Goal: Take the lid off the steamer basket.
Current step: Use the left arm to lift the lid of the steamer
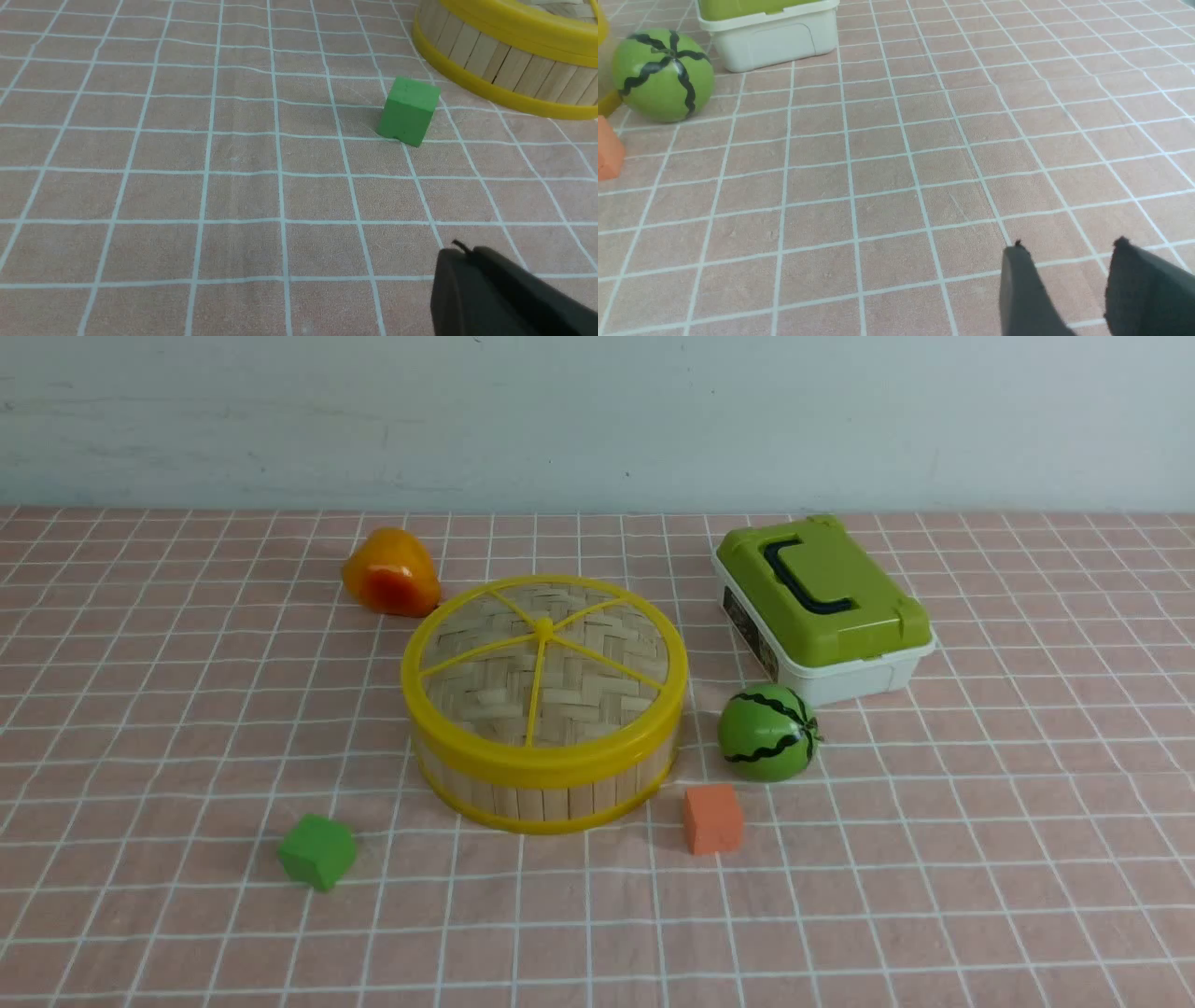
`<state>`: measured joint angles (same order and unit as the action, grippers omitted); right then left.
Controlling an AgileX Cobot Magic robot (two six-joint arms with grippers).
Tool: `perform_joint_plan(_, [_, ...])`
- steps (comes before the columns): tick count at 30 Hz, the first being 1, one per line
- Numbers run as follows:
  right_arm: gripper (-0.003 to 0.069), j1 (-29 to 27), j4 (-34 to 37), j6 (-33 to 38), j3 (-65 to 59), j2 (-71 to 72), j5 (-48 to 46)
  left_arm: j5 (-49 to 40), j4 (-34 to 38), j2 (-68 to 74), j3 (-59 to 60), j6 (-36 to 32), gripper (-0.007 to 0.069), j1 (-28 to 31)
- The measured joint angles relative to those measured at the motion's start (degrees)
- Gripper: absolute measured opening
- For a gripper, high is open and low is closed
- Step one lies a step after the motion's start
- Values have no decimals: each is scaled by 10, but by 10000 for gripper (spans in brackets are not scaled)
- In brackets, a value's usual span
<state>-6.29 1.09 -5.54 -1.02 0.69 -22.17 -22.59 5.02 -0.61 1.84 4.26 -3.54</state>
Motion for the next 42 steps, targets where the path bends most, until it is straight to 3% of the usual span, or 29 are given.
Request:
perform_joint_plan(38, [241,0,0,0,0,0,0,1,0,0,0,0,31,0])
perform_joint_plan(42, [241,0,0,0,0,0,0,41,12,0,0,0,39,0])
